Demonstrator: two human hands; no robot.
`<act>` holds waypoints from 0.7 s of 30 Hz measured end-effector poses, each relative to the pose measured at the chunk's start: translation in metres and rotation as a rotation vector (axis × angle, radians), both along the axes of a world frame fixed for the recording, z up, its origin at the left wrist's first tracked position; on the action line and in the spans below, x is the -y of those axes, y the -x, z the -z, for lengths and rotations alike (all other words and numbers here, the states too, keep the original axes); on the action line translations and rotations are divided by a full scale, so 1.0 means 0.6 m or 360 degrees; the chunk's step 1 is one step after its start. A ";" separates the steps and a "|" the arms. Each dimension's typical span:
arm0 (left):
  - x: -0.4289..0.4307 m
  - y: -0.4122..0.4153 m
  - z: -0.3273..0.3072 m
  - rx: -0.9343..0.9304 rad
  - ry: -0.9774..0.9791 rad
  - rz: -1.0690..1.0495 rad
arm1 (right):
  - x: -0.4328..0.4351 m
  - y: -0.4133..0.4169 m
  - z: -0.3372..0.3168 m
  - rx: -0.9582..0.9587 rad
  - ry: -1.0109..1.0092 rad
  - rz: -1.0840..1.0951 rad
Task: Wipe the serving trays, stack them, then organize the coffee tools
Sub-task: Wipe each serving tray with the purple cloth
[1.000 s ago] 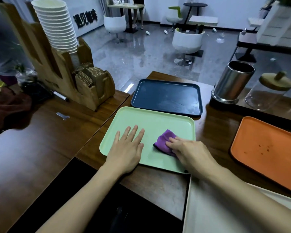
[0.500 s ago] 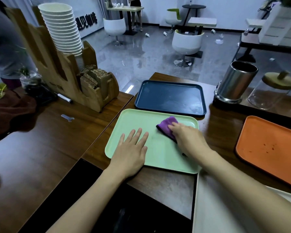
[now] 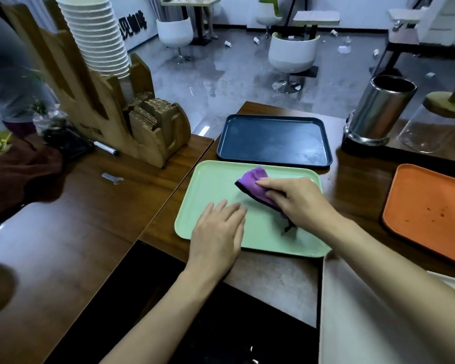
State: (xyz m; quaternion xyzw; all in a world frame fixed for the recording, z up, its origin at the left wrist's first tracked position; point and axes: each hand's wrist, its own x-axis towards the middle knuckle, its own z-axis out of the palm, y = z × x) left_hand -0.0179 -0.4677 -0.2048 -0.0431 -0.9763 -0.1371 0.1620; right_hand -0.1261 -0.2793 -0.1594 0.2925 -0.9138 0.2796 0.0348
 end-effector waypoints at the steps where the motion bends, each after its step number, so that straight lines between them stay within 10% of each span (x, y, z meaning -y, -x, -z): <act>1: -0.001 -0.015 0.008 -0.0044 -0.0055 0.0035 | 0.009 -0.004 0.001 0.0008 -0.0041 -0.0044; 8: 0.020 -0.049 0.011 0.0007 -0.0286 0.0411 | 0.134 -0.013 0.016 -0.0004 -0.0459 -0.0555; 12: 0.095 -0.081 0.013 -0.0359 -0.0547 -0.0108 | 0.161 -0.006 0.011 0.0065 -0.0542 -0.0677; 16: 0.169 -0.078 -0.009 0.0454 -0.0343 -0.0527 | 0.153 -0.003 0.015 0.0125 -0.0472 -0.0712; 21: 0.178 -0.067 0.009 0.0440 -0.0271 -0.0449 | 0.196 -0.044 0.029 -0.0076 -0.0429 -0.0902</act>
